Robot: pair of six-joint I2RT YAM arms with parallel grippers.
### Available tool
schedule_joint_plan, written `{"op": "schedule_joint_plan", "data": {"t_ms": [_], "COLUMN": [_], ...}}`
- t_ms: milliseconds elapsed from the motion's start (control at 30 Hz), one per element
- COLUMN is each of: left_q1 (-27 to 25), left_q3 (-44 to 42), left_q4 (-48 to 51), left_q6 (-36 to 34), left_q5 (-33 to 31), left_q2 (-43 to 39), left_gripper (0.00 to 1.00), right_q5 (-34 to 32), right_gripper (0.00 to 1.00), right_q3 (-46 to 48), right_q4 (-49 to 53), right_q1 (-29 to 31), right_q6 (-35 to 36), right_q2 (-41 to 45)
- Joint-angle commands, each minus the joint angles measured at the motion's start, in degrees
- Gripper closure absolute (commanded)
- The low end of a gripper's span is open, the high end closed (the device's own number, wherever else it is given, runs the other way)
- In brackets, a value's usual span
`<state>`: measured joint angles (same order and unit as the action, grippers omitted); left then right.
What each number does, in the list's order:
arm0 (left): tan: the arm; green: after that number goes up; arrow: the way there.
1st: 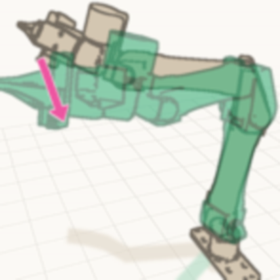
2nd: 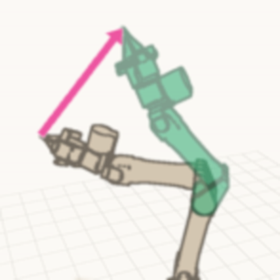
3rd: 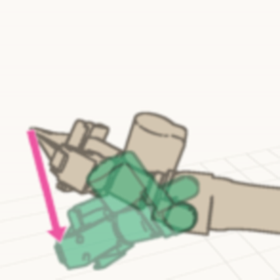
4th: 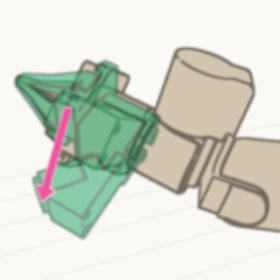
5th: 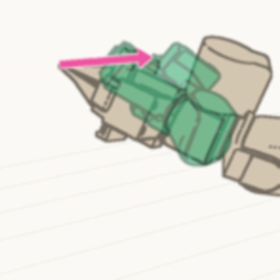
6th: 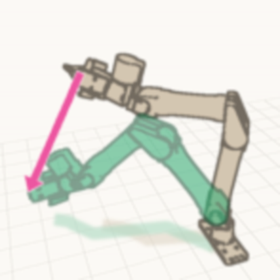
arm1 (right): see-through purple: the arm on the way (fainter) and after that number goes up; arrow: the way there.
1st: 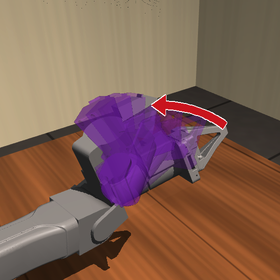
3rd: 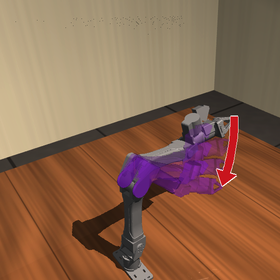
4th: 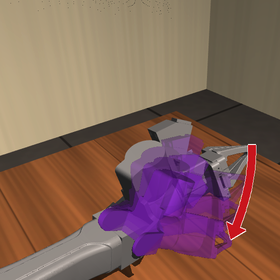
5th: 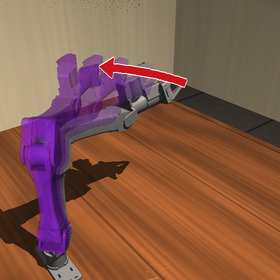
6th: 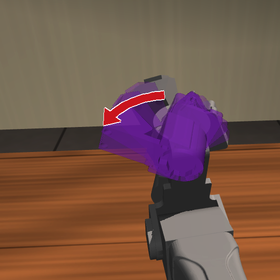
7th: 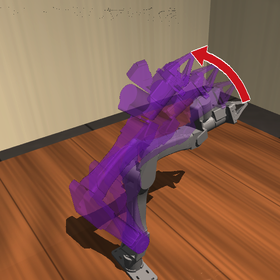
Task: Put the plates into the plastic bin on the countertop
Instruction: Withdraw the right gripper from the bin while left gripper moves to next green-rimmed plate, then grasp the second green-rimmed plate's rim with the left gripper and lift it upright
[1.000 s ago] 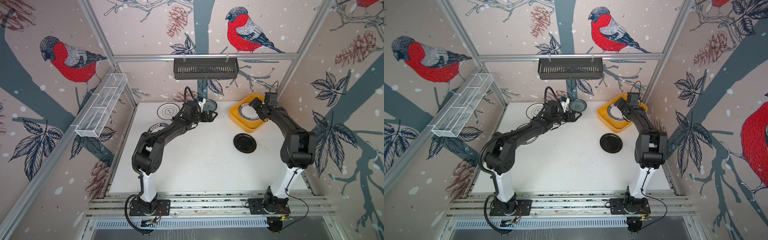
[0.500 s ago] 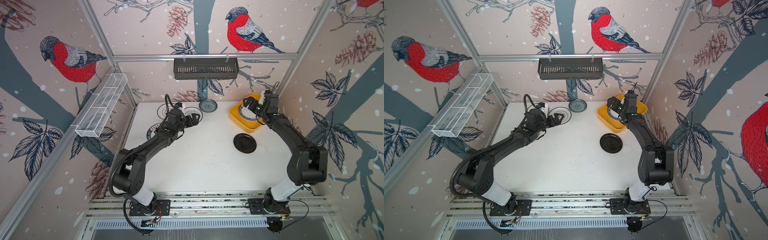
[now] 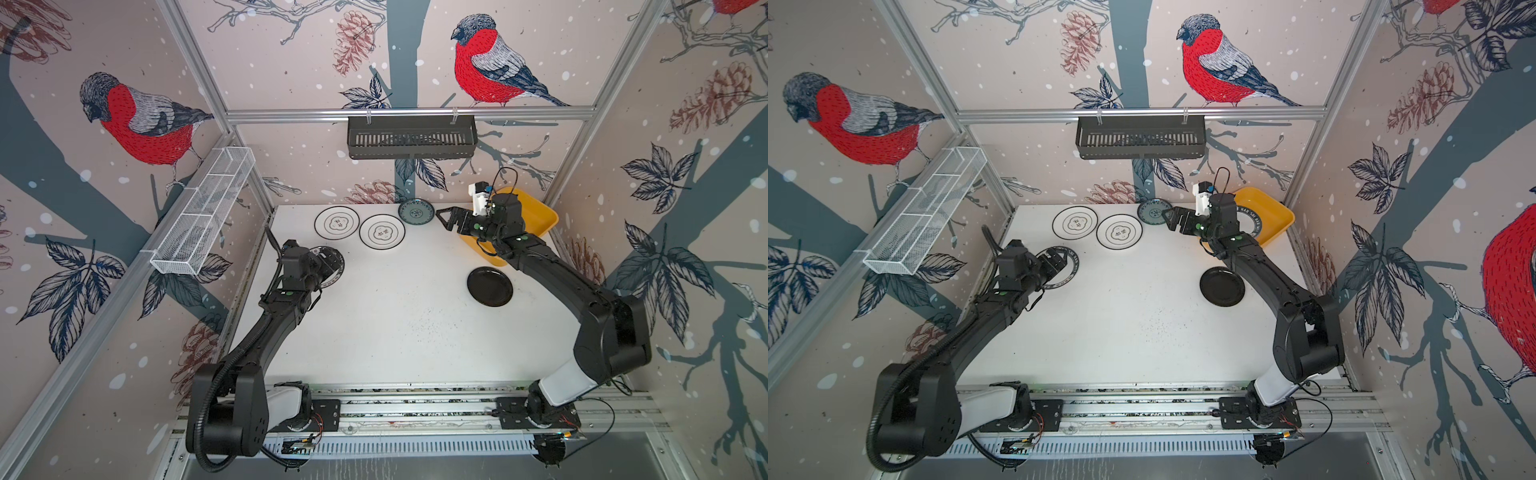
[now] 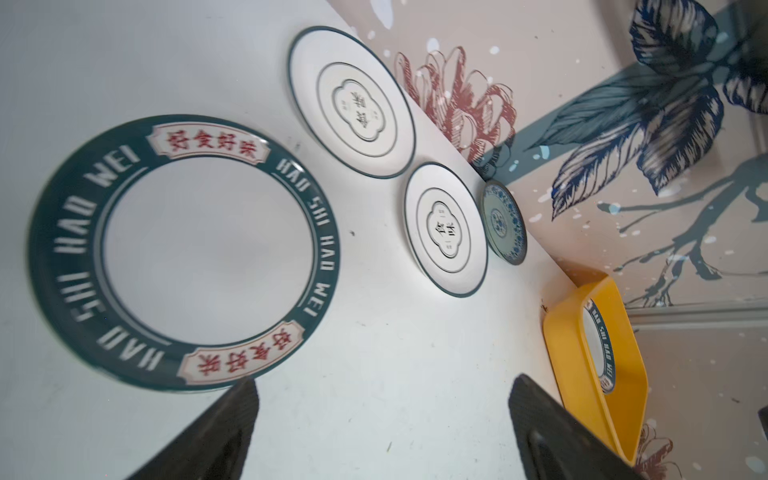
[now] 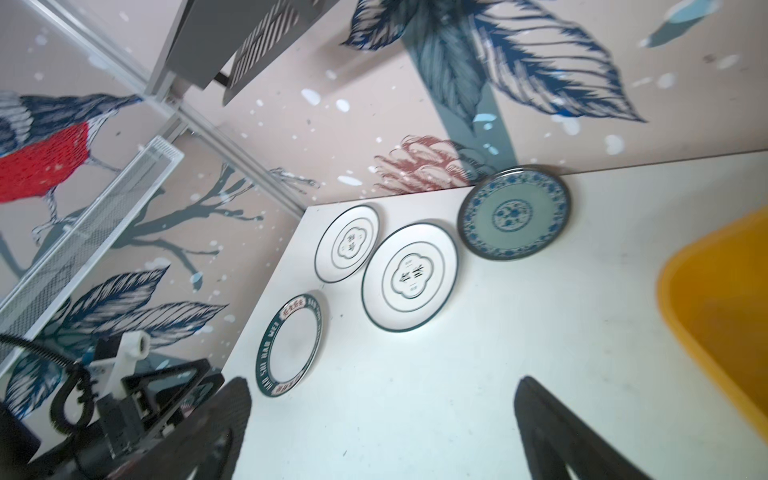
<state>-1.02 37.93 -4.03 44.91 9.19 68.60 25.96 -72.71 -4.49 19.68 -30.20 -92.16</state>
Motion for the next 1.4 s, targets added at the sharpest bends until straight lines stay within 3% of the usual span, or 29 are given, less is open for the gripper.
{"op": "schedule_joint_plan", "data": {"t_ms": [0,200,300,500,900,1367], "left_q1": [4.2,12.2,14.3,16.5,18.3,18.8], "left_q3": [-2.6,-7.2,-6.3,-3.9,-2.4,-2.5], "left_q4": [3.6,1.2,3.5,2.1,-5.0,-10.3], "left_q6": [1.6,1.5,1.9,2.3,4.4,7.2], "left_q5": [3.2,10.4,10.3,11.1,14.9,15.8], "left_q2": [-1.9,-0.7,2.5,9.8,22.4,29.5], "left_gripper": [0.06,0.07,0.12,0.13,0.27,0.68], "right_q5": [4.8,5.2,6.2,9.0,6.5,2.1], "right_gripper": [0.0,0.0,0.0,0.01,0.01,0.0], "right_q3": [-1.4,-0.9,-1.9,-5.8,-8.3,-8.1], "right_q4": [-2.5,-3.7,-4.1,-1.3,-2.4,-2.0], "right_q1": [2.2,6.4,7.4,8.1,8.1,6.7], "right_q6": [1.0,1.6,1.1,1.8,-0.7,-3.1], "right_q2": [-0.9,-1.1,-2.6,-6.1,-8.9,-9.1]}}
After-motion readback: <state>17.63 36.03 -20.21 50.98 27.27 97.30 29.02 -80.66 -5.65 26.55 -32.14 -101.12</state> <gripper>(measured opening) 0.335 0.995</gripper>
